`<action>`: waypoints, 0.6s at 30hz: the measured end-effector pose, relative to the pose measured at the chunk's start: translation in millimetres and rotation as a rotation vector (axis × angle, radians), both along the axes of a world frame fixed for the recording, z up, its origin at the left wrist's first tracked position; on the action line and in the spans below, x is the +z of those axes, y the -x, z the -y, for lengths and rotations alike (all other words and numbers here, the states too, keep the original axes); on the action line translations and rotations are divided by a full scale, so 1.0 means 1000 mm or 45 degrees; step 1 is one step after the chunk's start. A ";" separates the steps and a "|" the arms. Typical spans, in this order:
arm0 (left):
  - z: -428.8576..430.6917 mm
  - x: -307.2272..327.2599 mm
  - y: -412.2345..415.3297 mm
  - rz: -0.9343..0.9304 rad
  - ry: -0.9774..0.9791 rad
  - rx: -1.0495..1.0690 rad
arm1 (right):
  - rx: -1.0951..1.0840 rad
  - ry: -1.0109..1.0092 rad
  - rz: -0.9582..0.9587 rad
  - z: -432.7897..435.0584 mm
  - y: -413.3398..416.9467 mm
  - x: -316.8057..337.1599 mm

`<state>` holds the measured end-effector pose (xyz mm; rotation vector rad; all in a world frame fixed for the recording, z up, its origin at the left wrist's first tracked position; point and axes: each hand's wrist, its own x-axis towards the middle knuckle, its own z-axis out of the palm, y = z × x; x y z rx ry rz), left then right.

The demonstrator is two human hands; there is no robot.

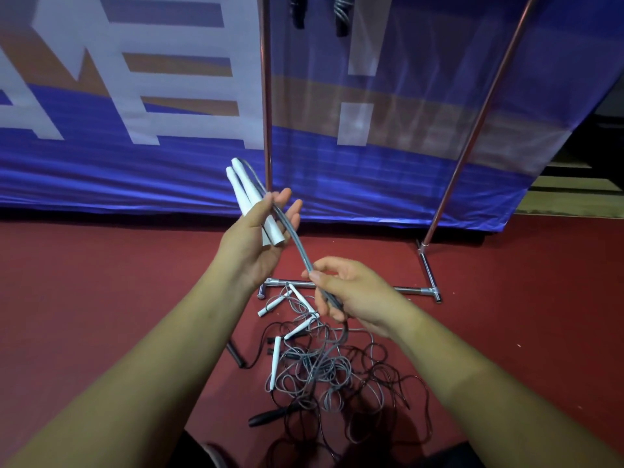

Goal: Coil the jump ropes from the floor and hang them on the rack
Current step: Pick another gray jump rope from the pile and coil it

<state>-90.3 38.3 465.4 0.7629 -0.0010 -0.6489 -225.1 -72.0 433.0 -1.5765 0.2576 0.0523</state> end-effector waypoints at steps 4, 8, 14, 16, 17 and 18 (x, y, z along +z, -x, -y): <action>0.000 0.002 0.004 0.058 0.009 -0.098 | -0.014 -0.029 -0.019 -0.005 -0.001 -0.001; -0.001 0.001 0.009 0.142 0.035 -0.259 | 0.012 -0.007 -0.055 -0.009 -0.001 0.000; 0.006 -0.008 0.001 0.189 -0.103 -0.088 | 0.105 0.056 -0.119 -0.016 0.003 0.009; 0.007 -0.012 -0.005 0.206 -0.225 -0.008 | 0.125 0.053 -0.123 -0.016 0.005 0.011; 0.007 -0.015 -0.008 0.219 -0.270 0.022 | 0.118 0.072 -0.127 -0.016 0.006 0.012; 0.007 -0.017 -0.011 0.233 -0.306 0.044 | 0.103 0.116 -0.129 -0.015 0.008 0.013</action>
